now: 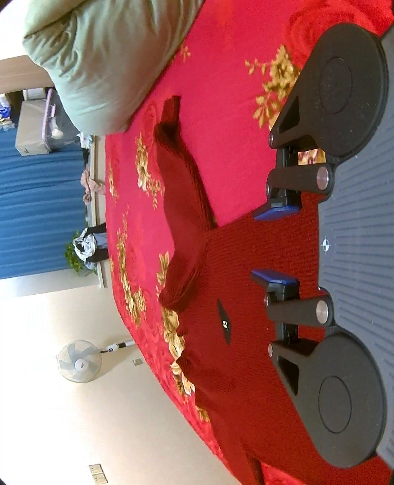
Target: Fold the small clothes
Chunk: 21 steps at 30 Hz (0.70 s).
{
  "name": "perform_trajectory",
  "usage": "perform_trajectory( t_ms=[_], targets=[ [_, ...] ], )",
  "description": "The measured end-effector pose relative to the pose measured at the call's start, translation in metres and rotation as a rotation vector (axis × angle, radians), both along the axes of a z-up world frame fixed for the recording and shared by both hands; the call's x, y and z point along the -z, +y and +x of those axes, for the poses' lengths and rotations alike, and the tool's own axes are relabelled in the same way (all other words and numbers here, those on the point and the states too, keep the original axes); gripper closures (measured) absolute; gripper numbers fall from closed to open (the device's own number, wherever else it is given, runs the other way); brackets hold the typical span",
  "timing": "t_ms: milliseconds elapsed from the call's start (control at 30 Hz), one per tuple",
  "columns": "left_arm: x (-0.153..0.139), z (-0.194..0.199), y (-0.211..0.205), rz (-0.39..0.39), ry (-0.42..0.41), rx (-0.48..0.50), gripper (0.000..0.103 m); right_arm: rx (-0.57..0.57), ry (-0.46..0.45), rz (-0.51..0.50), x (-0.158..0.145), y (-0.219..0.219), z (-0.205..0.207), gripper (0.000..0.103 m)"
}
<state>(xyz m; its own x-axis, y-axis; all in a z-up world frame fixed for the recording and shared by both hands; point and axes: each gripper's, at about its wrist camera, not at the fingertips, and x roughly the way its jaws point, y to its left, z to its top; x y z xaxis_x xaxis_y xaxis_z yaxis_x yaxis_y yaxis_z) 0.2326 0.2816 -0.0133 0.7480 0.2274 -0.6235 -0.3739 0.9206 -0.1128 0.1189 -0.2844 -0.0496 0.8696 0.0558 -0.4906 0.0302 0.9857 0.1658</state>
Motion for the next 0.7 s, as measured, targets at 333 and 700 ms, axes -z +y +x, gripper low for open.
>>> perform_trajectory(
  t_ms=[333,700],
  targets=[
    [0.039,-0.017,0.100,-0.298,0.100,-0.272,0.049,-0.038,0.070,-0.042,0.007,0.009,0.010,0.066],
    [0.058,-0.034,0.142,-0.380,0.100,-0.380,0.049,-0.038,0.121,-0.045,0.015,0.011,0.014,0.066]
  ],
)
